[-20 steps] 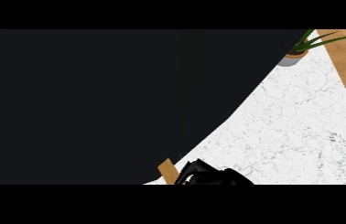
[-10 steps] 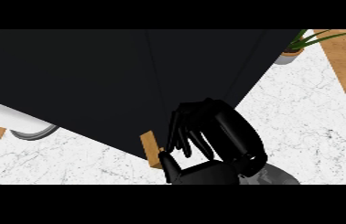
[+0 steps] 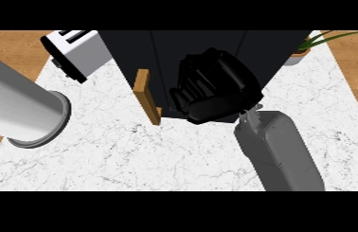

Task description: Pick up the bottled water, place it into the cabinet and close the cabinet

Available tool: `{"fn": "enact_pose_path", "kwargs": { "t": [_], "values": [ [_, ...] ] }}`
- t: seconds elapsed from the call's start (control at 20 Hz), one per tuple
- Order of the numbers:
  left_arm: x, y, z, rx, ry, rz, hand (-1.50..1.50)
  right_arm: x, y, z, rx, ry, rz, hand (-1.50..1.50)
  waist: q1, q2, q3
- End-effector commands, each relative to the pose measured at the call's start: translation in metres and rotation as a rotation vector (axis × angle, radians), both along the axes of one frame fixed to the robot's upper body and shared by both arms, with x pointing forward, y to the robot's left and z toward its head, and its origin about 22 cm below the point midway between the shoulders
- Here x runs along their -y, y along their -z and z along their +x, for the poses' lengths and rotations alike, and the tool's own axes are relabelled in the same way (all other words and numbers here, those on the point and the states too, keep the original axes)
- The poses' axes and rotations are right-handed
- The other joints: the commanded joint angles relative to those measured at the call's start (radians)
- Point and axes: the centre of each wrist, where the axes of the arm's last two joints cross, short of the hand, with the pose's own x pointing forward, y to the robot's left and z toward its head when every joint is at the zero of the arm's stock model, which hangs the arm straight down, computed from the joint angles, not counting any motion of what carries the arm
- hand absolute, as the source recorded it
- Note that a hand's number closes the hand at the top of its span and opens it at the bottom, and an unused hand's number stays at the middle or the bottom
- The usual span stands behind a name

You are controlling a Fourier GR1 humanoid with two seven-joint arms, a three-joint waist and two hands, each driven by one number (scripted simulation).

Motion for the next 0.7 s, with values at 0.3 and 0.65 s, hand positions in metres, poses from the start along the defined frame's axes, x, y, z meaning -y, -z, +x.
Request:
{"fn": "enact_pose_path", "kwargs": {
  "t": [0.3,0.65],
  "values": [
    [-0.011,-0.002,-0.007,-0.012,0.004,0.001,-1.5,-0.009,0.0,0.048,0.012,-0.048,-0.056,1.5,-0.007,0.006,0.0],
    [-0.019,-0.002,-0.001,-0.001,0.03,-0.01,-1.5,-0.02,-0.022,0.06,-0.028,-0.133,-0.009,1.5,0.003,0.012,-0.001]
  ]
}}
